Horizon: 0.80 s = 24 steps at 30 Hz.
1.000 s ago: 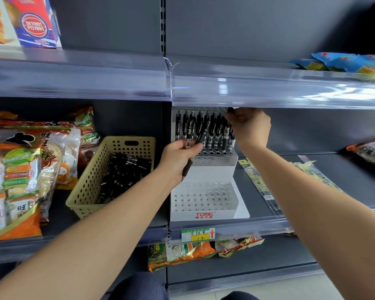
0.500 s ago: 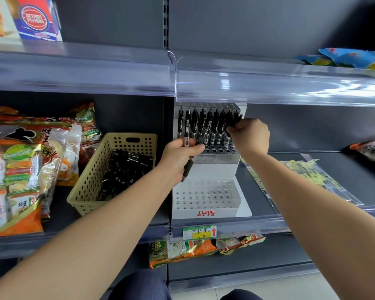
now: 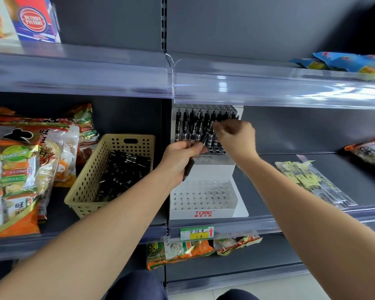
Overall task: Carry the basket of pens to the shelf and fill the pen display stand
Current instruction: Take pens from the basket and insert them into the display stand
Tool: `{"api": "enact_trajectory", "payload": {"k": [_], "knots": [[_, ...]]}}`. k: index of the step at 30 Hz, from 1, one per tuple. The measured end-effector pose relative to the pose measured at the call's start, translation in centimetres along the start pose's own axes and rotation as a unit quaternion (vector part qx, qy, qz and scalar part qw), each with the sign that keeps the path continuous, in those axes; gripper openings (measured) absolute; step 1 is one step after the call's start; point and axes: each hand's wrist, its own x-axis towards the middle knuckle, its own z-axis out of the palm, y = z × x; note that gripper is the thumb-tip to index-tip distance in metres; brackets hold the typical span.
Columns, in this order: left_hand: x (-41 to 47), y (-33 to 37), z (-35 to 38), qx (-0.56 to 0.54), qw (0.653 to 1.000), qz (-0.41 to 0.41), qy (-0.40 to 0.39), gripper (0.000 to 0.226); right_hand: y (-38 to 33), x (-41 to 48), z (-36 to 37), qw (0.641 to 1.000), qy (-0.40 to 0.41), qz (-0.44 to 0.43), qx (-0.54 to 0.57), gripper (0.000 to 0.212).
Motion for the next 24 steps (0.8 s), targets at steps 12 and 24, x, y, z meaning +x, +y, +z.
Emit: {"api": "enact_trajectory", "payload": {"k": [12, 24], "knots": [[0.0, -0.1, 0.0, 0.036, 0.999, 0.002, 0.002, 0.012, -1.8, 0.3, -1.4, 0.971, -0.093, 0.059, 0.214, 0.025], [0.3, -0.1, -0.6, 0.086, 0.996, -0.003, 0.037, 0.011, -1.6, 1.6, -1.3, 0.992, 0.124, -0.009, 0.015, 0.010]]}}
